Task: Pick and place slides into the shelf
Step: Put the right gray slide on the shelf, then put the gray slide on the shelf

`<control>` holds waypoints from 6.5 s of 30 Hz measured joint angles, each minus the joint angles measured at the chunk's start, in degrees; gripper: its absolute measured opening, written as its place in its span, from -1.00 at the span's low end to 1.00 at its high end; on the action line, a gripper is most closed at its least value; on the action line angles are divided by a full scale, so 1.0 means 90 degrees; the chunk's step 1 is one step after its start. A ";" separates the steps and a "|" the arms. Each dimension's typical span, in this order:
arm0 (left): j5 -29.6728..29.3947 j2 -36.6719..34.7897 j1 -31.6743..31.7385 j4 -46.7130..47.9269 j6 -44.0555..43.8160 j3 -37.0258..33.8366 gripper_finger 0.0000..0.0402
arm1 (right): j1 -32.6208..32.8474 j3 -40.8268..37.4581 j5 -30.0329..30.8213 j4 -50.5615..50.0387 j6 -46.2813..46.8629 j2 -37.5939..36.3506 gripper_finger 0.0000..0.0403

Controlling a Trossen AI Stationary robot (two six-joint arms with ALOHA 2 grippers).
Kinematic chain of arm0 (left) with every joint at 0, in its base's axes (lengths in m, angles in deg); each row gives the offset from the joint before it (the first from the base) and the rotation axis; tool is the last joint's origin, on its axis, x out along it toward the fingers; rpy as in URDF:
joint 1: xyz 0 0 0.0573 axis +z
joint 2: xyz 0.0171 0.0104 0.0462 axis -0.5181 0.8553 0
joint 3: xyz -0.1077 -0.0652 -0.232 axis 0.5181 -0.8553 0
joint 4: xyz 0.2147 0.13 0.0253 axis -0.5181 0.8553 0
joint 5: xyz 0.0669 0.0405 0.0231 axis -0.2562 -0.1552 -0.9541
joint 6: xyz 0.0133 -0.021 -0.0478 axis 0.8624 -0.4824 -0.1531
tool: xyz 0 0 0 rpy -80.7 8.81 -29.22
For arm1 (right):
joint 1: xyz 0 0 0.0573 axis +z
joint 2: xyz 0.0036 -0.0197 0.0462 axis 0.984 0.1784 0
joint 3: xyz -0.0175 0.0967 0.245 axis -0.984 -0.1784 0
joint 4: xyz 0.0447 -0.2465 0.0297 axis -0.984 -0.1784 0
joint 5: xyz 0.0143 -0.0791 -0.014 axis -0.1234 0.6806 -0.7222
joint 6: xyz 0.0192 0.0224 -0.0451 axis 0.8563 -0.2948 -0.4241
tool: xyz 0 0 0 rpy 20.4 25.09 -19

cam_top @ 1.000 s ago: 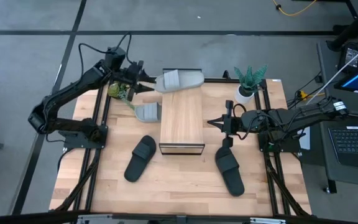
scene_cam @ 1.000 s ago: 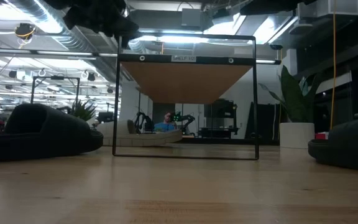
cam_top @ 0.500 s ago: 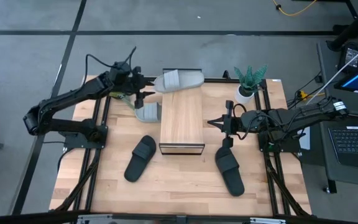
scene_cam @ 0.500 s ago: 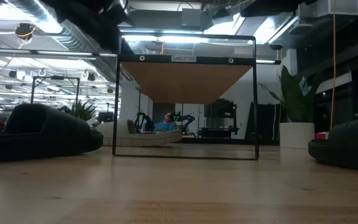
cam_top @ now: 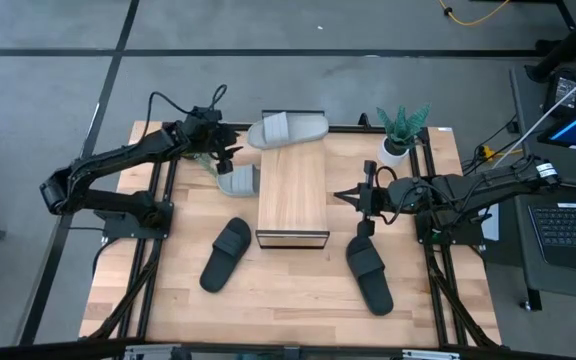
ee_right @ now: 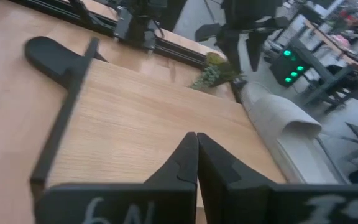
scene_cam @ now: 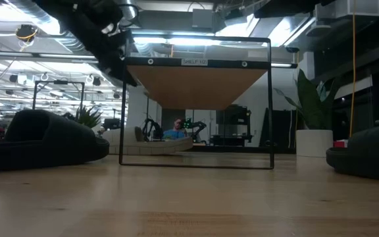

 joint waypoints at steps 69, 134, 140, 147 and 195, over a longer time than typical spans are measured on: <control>-0.0376 0.0868 0.0447 -0.1786 0.0927 -0.0014 -0.17 | -0.0127 0.0000 0.0252 0.0013 0.0335 0.0002 -0.98; 0.0484 -0.1993 -0.0754 0.0467 -0.7359 -0.2329 -0.17 | 0.0354 -0.0002 0.0067 0.0549 0.0340 0.0826 -0.98; 0.0730 -0.1453 -0.0490 0.0351 -0.7251 -0.2329 -0.17 | 0.0354 -0.0002 0.0067 0.0552 0.0332 0.0826 -0.98; 0.1437 -0.0745 -0.0121 -0.0146 -0.7194 -0.2329 -0.17 | 0.0354 -0.0002 0.0067 0.0552 0.0335 0.0826 -0.98; 0.2283 0.0945 0.0312 -0.2189 -0.6191 -0.2324 -0.95 | 0.0354 -0.0005 0.0067 0.0549 0.0500 0.0826 -0.98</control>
